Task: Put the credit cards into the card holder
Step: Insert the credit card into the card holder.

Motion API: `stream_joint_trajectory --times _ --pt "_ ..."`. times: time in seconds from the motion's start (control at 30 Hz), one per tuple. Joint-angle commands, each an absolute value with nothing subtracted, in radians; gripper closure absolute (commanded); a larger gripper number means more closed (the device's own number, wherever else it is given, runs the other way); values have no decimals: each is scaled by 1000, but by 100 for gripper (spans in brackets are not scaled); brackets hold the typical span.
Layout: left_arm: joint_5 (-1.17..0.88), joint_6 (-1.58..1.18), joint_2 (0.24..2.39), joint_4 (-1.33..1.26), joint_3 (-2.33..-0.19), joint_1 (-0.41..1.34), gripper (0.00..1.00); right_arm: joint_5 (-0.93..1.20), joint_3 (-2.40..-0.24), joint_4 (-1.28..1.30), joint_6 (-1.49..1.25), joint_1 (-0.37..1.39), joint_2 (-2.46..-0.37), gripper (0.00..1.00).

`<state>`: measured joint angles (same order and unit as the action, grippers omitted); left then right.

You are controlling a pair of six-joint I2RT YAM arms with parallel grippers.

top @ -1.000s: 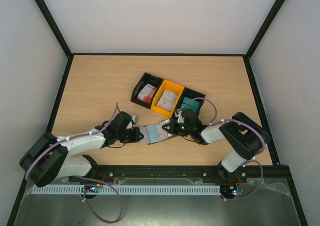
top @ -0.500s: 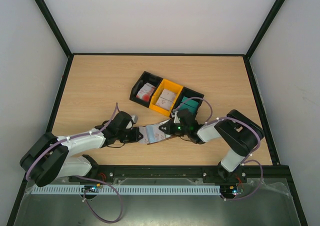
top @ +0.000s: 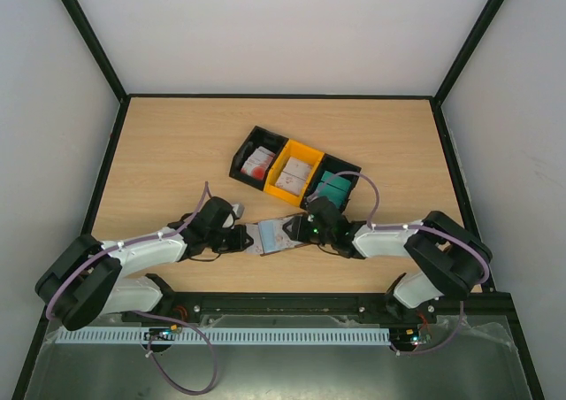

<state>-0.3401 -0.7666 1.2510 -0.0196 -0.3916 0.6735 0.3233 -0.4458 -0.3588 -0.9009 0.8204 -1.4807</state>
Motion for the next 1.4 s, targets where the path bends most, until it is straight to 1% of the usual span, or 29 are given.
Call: stream_joint_trajectory --times 0.0,0.23,0.53,0.77,1.0,1.23,1.37 --pt "-305 -748 1282 49 -368 669 97 224 -493 -206 -888 866 -1503 57" --pt "-310 -746 1281 43 -360 669 97 232 -533 -214 -897 914 -1540 63" --pt "-316 -744 1286 31 -357 669 98 331 -493 -412 -967 931 -1564 63" --pt "-316 -744 1280 28 -351 669 97 279 -497 -397 -925 930 -1538 62" --pt "-320 -735 1273 21 -351 672 97 367 -472 -505 -951 931 -1550 61" --pt "-322 -716 1263 32 -355 672 97 328 -491 -479 -864 930 -1525 58" --pt "-324 -709 1262 35 -356 672 97 366 -540 -430 -779 931 -1553 57"
